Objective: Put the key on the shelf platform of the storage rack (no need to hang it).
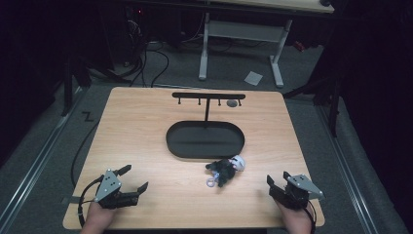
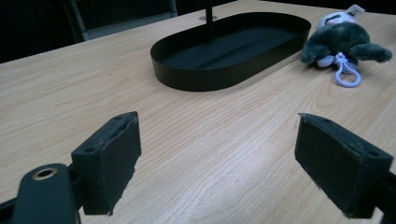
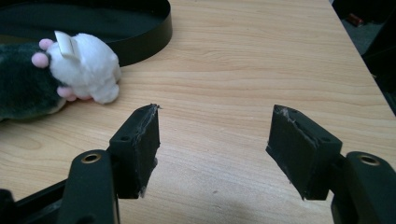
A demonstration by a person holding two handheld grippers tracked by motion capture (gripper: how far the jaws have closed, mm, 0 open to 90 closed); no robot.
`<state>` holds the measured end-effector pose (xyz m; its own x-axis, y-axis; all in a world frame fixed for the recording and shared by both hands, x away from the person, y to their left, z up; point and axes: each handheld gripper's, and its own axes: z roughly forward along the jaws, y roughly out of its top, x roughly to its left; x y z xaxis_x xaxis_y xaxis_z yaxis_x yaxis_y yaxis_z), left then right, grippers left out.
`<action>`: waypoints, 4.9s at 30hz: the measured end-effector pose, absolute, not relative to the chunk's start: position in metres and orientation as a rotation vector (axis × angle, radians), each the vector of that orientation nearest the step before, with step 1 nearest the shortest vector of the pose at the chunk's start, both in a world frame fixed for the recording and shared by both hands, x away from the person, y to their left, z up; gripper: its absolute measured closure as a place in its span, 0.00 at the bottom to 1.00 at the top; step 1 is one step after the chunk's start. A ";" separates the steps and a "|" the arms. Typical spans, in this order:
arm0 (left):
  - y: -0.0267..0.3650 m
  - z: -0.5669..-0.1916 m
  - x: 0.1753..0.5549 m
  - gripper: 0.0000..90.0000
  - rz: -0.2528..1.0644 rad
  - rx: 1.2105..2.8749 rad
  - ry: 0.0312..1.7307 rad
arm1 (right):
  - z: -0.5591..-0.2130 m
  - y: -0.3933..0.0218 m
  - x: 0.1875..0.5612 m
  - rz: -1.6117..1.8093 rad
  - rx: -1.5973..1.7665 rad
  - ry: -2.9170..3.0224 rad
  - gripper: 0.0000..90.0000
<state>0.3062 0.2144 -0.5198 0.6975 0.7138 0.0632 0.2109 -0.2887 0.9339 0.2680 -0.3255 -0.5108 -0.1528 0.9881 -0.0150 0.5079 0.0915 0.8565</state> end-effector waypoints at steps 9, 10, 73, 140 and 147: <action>0.213 -0.520 0.307 0.17 0.588 1.840 0.733 | -0.510 -0.332 0.264 0.967 1.499 1.720 0.37; 0.214 -0.520 0.307 0.17 0.589 1.841 0.732 | -0.510 -0.332 0.264 0.969 1.497 1.720 0.37; 0.215 -0.520 0.303 0.17 0.592 1.833 0.713 | -0.464 -0.266 0.314 0.256 1.198 2.511 0.37; 0.215 -0.520 0.303 0.17 0.584 1.837 0.701 | -0.454 -0.204 0.368 0.220 1.087 2.633 1.00; 0.214 -0.520 0.302 0.17 0.594 1.841 0.703 | -0.454 -0.208 0.337 0.284 1.074 2.649 0.99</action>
